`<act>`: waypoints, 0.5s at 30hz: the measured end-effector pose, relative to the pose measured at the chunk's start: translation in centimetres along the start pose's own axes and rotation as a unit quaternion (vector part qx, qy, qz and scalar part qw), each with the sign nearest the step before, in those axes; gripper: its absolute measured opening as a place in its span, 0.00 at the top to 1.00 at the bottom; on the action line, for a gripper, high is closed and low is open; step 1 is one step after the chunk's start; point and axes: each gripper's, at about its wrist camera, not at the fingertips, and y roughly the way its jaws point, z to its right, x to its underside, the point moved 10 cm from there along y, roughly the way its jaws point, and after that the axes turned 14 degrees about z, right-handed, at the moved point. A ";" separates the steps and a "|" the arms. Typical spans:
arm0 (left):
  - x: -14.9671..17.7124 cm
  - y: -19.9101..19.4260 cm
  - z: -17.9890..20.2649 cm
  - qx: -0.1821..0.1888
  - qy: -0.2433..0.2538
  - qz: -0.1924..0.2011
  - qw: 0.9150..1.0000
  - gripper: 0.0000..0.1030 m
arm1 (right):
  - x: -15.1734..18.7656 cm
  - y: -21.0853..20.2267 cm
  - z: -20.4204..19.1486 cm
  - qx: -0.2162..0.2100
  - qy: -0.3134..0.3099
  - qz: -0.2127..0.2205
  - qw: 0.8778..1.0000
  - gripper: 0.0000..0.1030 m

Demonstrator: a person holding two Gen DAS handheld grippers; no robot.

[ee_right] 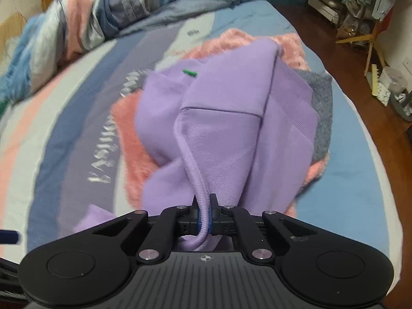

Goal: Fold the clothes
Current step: 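Grasp the sweatshirt hem with the right gripper while the left gripper grasps another hem edge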

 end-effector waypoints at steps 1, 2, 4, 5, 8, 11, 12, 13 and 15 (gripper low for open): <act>0.0 -0.3 0.3 0.009 0.002 0.015 1.000 0.00 | -0.6 -0.5 -0.4 -0.007 0.001 0.005 1.000 0.96; -0.1 -0.6 0.5 0.019 0.004 0.031 0.999 0.00 | -1.1 -1.0 -0.7 -0.013 0.002 0.011 1.000 0.96; 0.3 -0.6 1.0 0.022 0.016 0.048 0.998 0.00 | -2.6 -2.2 -1.6 -0.027 0.007 0.026 0.999 0.96; 0.6 -0.5 1.3 0.022 0.023 0.054 0.998 0.00 | -3.4 -2.8 -2.0 -0.034 0.010 0.034 0.999 0.95; 1.3 -0.1 2.1 0.019 0.043 0.074 0.996 0.00 | -5.7 -4.6 -3.3 -0.056 0.017 0.058 0.997 0.95; 1.6 0.5 3.0 0.015 0.064 0.098 0.993 0.00 | -7.7 -5.9 -4.1 -0.075 0.028 0.070 0.994 0.95; 1.6 0.6 3.4 0.012 0.075 0.113 0.991 0.00 | -8.0 -6.0 -4.1 -0.077 0.031 0.068 0.994 0.95; 1.6 0.6 3.8 0.005 0.086 0.127 0.988 0.00 | -8.4 -6.1 -4.2 -0.079 0.033 0.067 0.994 0.95; 1.8 0.5 4.8 0.004 0.110 0.152 0.982 0.02 | -8.8 -6.3 -4.3 -0.083 0.032 0.069 0.994 0.95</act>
